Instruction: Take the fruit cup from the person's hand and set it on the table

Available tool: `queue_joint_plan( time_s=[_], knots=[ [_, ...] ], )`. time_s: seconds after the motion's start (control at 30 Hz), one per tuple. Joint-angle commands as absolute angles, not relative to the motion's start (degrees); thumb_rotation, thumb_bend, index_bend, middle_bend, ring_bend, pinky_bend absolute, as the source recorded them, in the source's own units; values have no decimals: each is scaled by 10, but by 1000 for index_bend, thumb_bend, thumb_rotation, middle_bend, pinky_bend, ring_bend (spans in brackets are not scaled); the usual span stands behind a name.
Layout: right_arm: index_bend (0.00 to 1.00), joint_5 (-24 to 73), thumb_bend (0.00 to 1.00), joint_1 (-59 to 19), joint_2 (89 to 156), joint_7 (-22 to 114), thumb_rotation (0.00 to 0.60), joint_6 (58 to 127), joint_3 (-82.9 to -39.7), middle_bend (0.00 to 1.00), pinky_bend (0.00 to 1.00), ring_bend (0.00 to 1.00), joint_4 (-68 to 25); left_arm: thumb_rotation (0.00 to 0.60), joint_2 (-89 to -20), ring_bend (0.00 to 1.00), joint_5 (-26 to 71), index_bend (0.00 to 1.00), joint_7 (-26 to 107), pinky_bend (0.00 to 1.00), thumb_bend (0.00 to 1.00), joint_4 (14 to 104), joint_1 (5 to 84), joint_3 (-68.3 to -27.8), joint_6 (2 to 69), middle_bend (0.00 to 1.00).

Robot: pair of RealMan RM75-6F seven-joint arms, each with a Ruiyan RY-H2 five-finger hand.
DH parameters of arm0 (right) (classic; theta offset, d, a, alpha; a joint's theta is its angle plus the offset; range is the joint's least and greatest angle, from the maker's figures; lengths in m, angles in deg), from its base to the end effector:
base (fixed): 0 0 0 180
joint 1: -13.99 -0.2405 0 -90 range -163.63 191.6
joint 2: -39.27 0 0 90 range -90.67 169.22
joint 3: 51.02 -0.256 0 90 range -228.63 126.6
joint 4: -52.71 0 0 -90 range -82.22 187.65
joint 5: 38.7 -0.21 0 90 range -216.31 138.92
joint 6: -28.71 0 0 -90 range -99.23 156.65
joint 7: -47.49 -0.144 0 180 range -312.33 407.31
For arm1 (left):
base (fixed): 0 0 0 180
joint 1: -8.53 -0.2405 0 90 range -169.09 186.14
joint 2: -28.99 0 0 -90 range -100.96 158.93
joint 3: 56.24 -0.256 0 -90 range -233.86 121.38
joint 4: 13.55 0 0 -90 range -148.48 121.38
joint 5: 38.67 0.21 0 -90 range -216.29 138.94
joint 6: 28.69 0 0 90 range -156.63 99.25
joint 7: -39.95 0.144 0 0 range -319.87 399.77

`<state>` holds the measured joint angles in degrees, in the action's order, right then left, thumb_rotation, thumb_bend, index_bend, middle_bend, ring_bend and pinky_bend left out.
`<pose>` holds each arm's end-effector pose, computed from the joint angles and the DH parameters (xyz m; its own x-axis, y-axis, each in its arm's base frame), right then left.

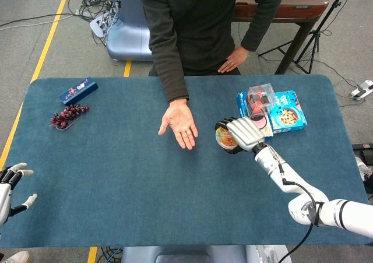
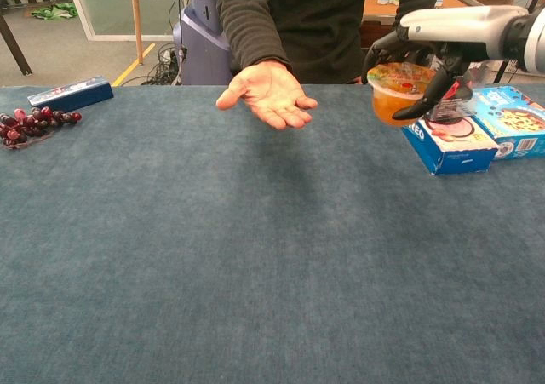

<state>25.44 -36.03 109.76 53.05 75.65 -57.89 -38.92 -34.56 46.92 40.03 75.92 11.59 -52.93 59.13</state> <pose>-0.1406 -0.3716 0.0594 0.4625 -0.3244 0.8251 -0.8501 -0.4267 0.3087 -0.3242 0.1732 0.1753 0.4505 -0.0438 0.8917 0.8927 0.0297 -0.4496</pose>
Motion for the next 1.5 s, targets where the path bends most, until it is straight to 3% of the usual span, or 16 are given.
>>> queue_joint_plan(
  time_s=[0.03, 0.47, 0.73, 0.93, 1.07, 1.2, 1.5],
  knots=[
    [576, 256, 544, -363, 1126, 537, 600, 743, -573, 448, 597, 336, -360, 600, -346, 193, 471, 349, 402, 253, 200, 760, 117, -530, 591, 219],
    [566, 258, 538, -365, 1220, 535, 600, 716, -569, 391, 506, 298, -265, 600, -343, 193, 470, 349, 404, 253, 200, 763, 114, -531, 595, 219],
    [469, 262, 533, -360, 1249, 546, 600, 707, -561, 340, 390, 237, -226, 600, -343, 193, 470, 349, 404, 253, 200, 763, 115, -532, 592, 219],
    [165, 254, 438, -360, 1246, 551, 600, 689, -560, 207, 224, 104, -230, 600, -344, 193, 469, 349, 404, 253, 200, 762, 115, -532, 591, 219],
    [14, 243, 280, -361, 1237, 561, 600, 682, -561, 105, 119, 16, -243, 600, -345, 193, 470, 349, 404, 253, 200, 762, 115, -533, 591, 219],
    [0, 247, 182, -353, 1223, 566, 600, 703, -567, 52, 90, 0, -267, 600, -344, 193, 470, 348, 404, 253, 200, 762, 114, -533, 592, 219],
    [0, 277, 181, -293, 1137, 605, 600, 832, -570, 101, 89, 0, -383, 600, -343, 193, 467, 349, 399, 253, 200, 758, 114, -531, 593, 219]
  ],
)
